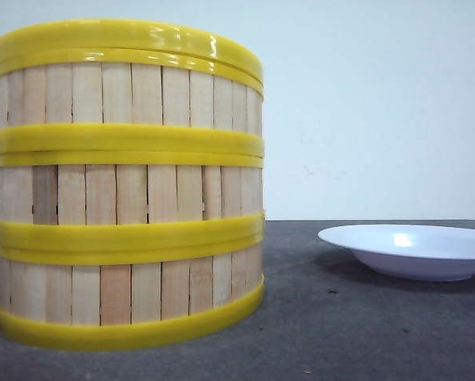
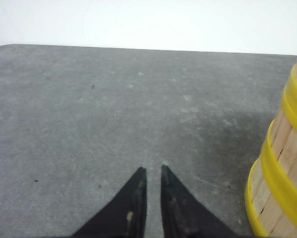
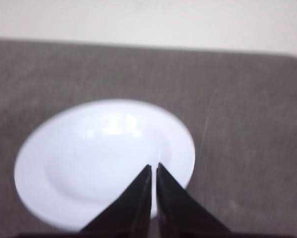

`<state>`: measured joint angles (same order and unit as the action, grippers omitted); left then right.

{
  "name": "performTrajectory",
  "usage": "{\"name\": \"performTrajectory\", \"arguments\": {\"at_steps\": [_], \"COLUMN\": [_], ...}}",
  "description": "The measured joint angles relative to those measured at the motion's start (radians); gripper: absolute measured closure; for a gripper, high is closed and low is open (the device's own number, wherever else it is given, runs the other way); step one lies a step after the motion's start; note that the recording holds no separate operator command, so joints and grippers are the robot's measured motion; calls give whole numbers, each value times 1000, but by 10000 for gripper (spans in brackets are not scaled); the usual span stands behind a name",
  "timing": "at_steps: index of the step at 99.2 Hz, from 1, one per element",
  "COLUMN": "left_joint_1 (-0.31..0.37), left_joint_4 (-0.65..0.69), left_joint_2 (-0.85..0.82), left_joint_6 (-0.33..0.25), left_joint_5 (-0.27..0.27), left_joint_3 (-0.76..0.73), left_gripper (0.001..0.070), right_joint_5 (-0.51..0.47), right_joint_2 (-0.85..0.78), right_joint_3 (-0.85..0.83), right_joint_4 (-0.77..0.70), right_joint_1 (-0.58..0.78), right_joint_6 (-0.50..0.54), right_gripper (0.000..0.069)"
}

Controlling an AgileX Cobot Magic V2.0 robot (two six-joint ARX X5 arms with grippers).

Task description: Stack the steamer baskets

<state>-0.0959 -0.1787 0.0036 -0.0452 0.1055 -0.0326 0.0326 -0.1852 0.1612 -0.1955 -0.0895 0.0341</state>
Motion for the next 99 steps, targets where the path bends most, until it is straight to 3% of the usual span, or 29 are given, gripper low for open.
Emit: {"name": "performTrajectory", "arguments": {"at_steps": [21, 99], "left_joint_1": [0, 0], "left_joint_4": [0, 0], "left_joint_2": [0, 0], "left_joint_6": [0, 0], "left_joint_5": [0, 0], "left_joint_3": [0, 0], "left_gripper": [684, 684], "right_joint_5": [0, -6], "right_joint_2": [185, 182], "right_joint_3": [-140, -145], "right_joint_4": [20, 26], "right_joint_1": [0, -16], "right_joint_6": [2, 3], "right_gripper": [682, 682]}}
